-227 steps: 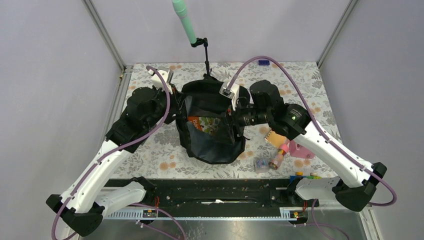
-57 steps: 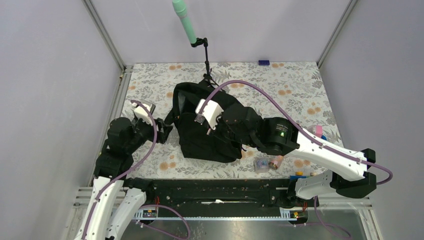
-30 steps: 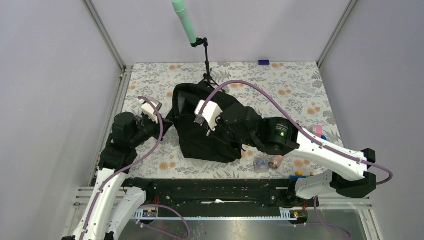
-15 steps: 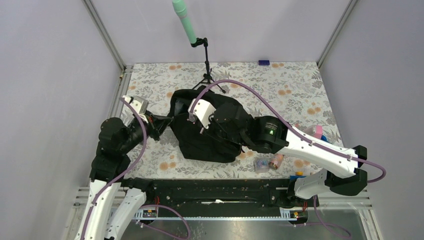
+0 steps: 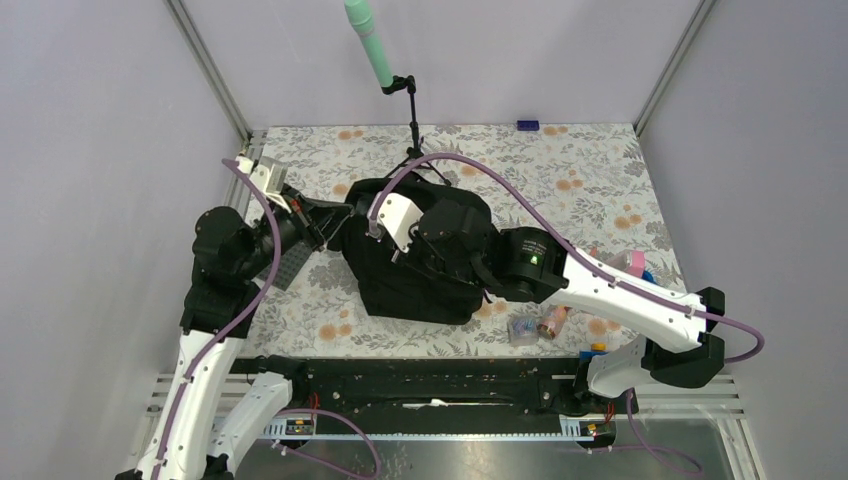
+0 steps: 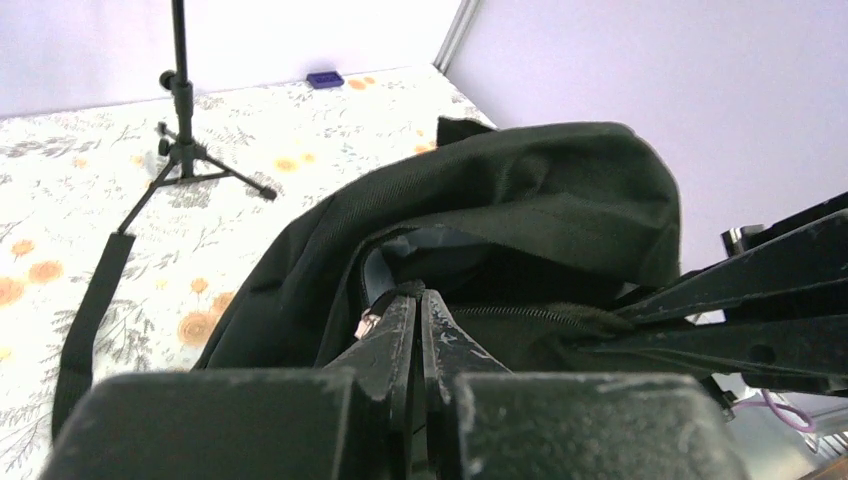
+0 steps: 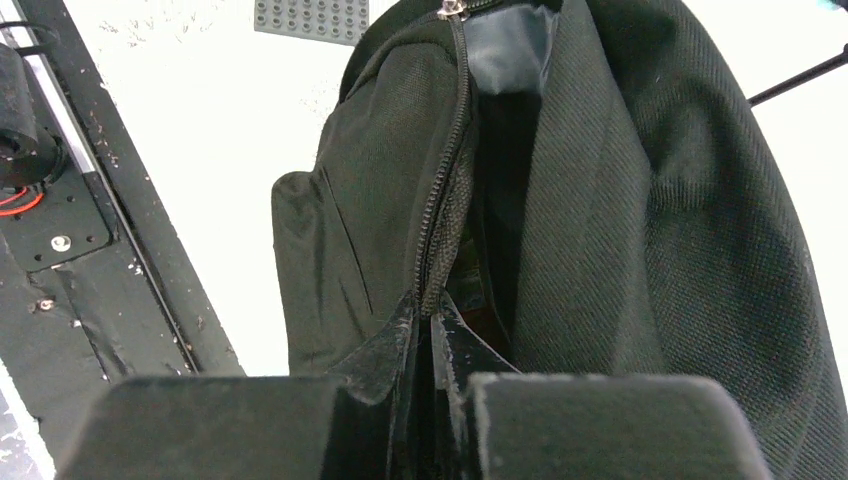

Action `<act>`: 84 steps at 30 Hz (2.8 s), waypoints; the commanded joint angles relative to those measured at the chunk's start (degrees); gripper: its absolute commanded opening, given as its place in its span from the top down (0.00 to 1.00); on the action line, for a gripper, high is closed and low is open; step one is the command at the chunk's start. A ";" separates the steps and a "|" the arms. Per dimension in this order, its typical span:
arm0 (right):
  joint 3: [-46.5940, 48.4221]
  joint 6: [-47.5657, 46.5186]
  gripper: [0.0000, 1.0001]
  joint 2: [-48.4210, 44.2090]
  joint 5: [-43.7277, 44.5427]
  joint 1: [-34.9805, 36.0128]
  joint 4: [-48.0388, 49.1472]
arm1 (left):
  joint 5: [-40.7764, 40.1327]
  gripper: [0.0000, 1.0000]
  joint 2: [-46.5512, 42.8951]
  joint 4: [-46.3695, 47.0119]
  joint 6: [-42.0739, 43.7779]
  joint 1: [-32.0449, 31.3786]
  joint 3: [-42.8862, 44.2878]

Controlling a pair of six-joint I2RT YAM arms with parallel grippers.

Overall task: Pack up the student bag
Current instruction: Zip the student bag at the center of the board.

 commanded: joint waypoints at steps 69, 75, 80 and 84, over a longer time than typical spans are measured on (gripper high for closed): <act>-22.44 -6.90 0.70 -4.24 -2.40 -0.27 58.69 | 21.12 1.00 3.08 3.62 -7.70 -0.07 19.63; -22.92 -6.89 0.92 -4.37 -0.17 -0.27 59.08 | 20.37 1.00 2.79 4.47 -8.23 -0.07 19.01; -23.80 -4.47 1.00 -4.90 5.11 -0.27 60.65 | 17.56 0.50 0.44 4.20 -3.66 -0.07 16.15; -23.47 -2.44 1.00 -5.03 8.52 -0.27 60.74 | 7.94 0.07 -4.47 1.71 3.95 -0.07 11.01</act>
